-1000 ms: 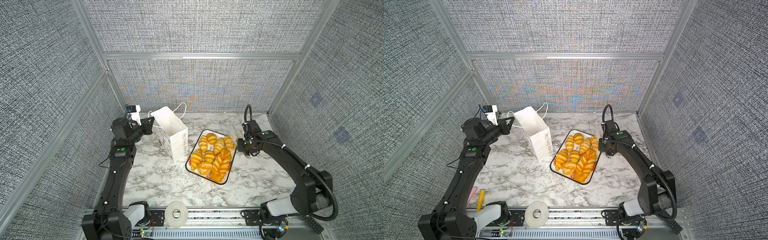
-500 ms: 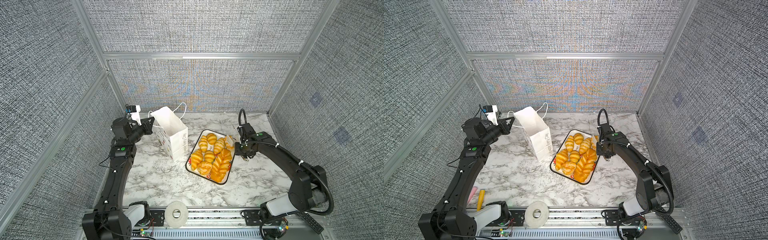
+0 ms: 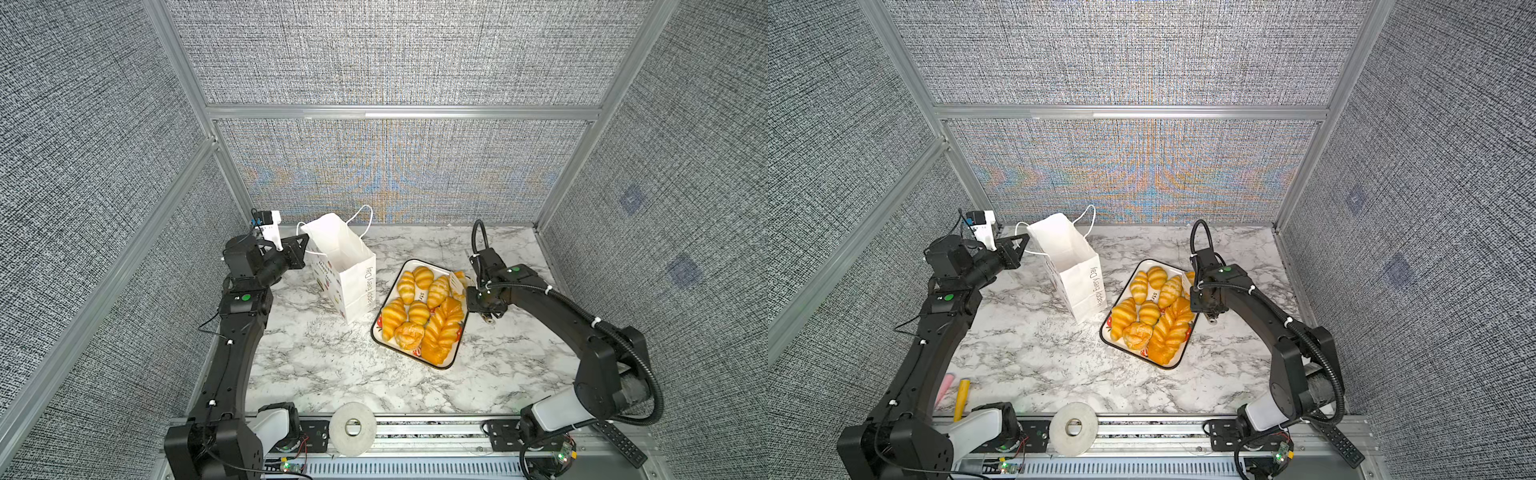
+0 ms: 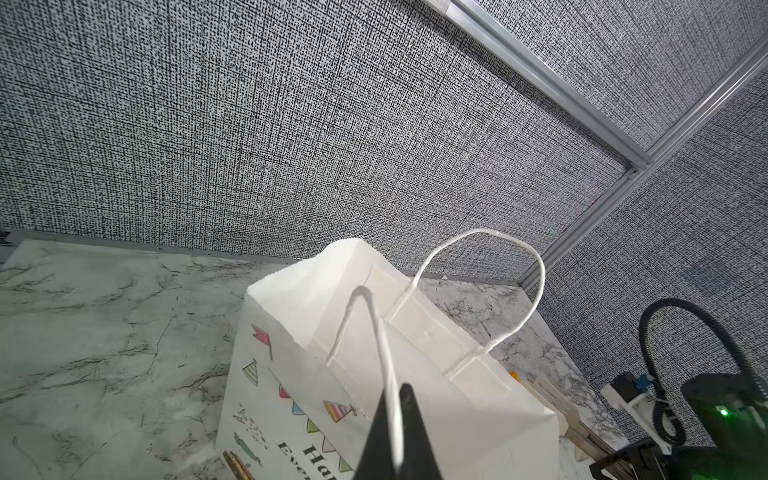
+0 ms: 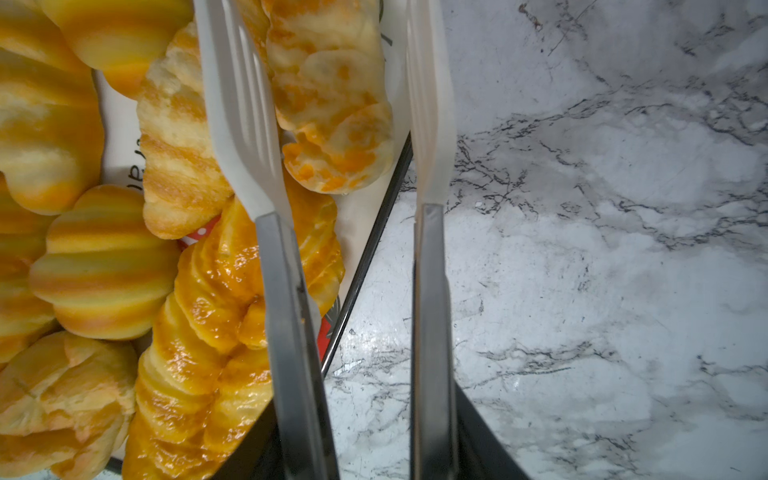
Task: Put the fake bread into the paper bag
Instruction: 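Lower the tongs in the right gripper onto a bread at the tray's far edge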
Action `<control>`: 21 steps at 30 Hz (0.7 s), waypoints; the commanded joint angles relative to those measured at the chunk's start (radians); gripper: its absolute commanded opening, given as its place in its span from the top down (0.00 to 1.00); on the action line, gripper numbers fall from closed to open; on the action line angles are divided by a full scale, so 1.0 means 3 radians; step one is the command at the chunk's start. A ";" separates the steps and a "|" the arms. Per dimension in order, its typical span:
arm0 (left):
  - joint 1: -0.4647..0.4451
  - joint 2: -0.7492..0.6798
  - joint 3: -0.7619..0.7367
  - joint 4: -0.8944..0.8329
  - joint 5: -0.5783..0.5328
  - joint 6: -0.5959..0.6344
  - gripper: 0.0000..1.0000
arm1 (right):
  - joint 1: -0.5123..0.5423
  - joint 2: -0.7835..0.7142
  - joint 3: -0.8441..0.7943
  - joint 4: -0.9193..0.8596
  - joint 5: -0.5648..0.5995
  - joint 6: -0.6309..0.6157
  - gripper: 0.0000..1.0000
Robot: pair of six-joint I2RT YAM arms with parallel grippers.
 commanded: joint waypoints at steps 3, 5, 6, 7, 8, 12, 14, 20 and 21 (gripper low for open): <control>0.0004 0.0011 -0.0007 0.0081 0.0037 0.0007 1.00 | 0.0036 0.0027 -0.0003 0.0014 0.0116 0.0024 0.52; 0.0005 0.0011 -0.0007 0.0082 0.0039 0.0007 1.00 | 0.0054 0.0033 0.0002 0.0006 0.0128 0.0028 0.51; 0.0003 0.0012 -0.0007 0.0080 0.0040 0.0007 1.00 | 0.0064 0.0036 0.0002 0.0006 0.0128 0.0027 0.52; 0.0003 0.0015 -0.0007 0.0081 0.0041 0.0006 1.00 | 0.0071 0.0034 -0.0003 0.0005 0.0128 0.0029 0.52; 0.0004 0.0016 -0.0007 0.0082 0.0042 0.0004 1.00 | 0.0076 0.0045 -0.0008 0.0011 0.0132 0.0033 0.51; 0.0003 0.0011 -0.0007 0.0079 0.0043 0.0006 1.00 | 0.0083 0.0076 -0.0018 0.0010 0.0179 0.0051 0.52; 0.0007 -0.0003 -0.0007 0.0075 0.0041 0.0011 1.00 | 0.0086 0.0079 -0.0013 0.0013 0.0185 0.0060 0.55; 0.0003 -0.0010 -0.0002 0.0075 0.0043 0.0006 1.00 | 0.0086 0.0069 -0.0021 0.0018 0.0200 0.0071 0.63; 0.0003 -0.0011 -0.0001 0.0076 0.0041 0.0006 1.00 | 0.0087 0.0071 -0.0027 0.0022 0.0205 0.0076 0.66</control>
